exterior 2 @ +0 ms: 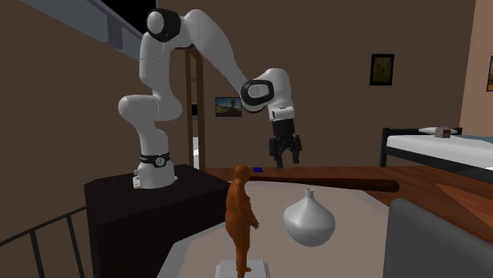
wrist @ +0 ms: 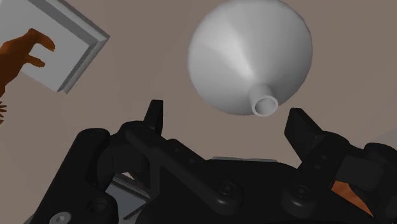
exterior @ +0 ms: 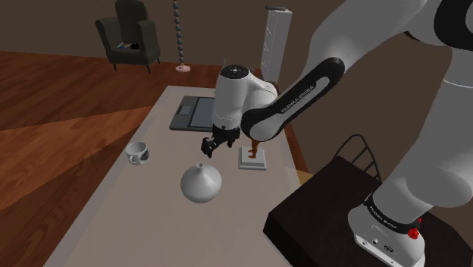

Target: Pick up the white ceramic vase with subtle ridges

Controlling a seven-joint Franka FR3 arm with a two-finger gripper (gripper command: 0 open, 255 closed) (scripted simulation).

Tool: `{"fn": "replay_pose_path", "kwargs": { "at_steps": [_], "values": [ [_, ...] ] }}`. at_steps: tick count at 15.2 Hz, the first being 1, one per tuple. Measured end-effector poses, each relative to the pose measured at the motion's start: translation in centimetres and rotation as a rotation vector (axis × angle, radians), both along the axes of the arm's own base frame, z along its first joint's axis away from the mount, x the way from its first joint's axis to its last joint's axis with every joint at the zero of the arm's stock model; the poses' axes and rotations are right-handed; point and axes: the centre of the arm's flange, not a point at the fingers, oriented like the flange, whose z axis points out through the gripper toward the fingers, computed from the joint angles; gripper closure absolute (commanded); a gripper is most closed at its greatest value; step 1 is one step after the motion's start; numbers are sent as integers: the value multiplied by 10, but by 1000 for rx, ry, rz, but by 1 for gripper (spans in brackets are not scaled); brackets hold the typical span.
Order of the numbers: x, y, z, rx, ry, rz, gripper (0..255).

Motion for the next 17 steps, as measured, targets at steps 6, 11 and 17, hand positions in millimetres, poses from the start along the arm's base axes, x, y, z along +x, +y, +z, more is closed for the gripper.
{"fn": "replay_pose_path", "kwargs": {
  "at_steps": [6,11,17],
  "values": [
    [35,52,-57,-6,-14,-14,0],
    [39,63,-82,-9,-17,-17,0],
    [39,63,-105,-9,-17,-17,255]
  ]
}}
